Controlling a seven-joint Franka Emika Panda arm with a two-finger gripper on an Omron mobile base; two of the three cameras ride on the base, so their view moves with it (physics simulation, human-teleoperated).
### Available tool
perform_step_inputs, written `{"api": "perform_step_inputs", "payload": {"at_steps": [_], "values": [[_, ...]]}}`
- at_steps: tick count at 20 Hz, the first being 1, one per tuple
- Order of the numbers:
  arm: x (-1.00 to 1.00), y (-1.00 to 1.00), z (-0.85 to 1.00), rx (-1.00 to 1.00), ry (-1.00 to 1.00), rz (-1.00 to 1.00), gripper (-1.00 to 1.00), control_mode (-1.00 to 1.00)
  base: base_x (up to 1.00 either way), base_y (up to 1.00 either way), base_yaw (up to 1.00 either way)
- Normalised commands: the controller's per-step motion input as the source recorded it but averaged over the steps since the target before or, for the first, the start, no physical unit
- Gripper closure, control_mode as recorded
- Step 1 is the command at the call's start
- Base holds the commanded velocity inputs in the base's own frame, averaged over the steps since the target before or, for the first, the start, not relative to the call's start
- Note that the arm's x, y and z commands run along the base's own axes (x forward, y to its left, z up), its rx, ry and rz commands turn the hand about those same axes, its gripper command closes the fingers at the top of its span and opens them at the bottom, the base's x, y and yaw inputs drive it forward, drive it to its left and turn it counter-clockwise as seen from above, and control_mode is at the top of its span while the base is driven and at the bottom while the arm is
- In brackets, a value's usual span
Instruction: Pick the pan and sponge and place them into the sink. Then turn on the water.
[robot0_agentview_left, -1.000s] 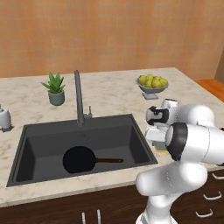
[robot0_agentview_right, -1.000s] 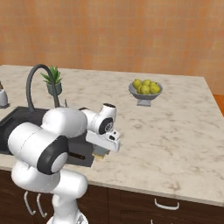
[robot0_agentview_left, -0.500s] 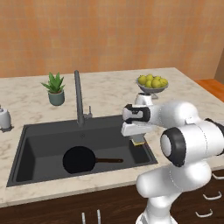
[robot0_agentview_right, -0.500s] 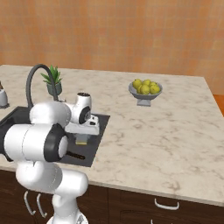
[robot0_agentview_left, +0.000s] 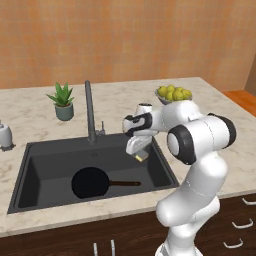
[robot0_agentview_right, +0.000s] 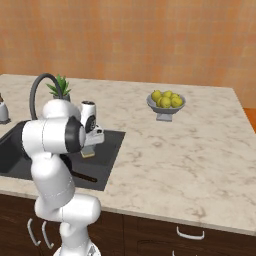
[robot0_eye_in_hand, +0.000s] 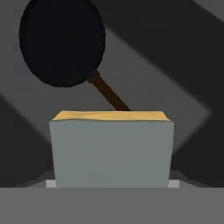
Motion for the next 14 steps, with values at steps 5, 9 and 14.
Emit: {"api": "perform_step_inputs", "payload": {"at_steps": [5, 9, 14], "values": [[0.01, 0.39, -0.28, 0.00, -0.08, 0.41, 1.00, -1.00, 0.00, 0.00, 0.00], [0.00, 0.49, -0.24, 0.00, 0.00, 0.25, 1.00, -1.00, 0.00, 0.00, 0.00], [0.01, 0.45, -0.53, 0.07, -0.03, 0.19, 1.00, -1.00, 0.00, 0.00, 0.00]]}}
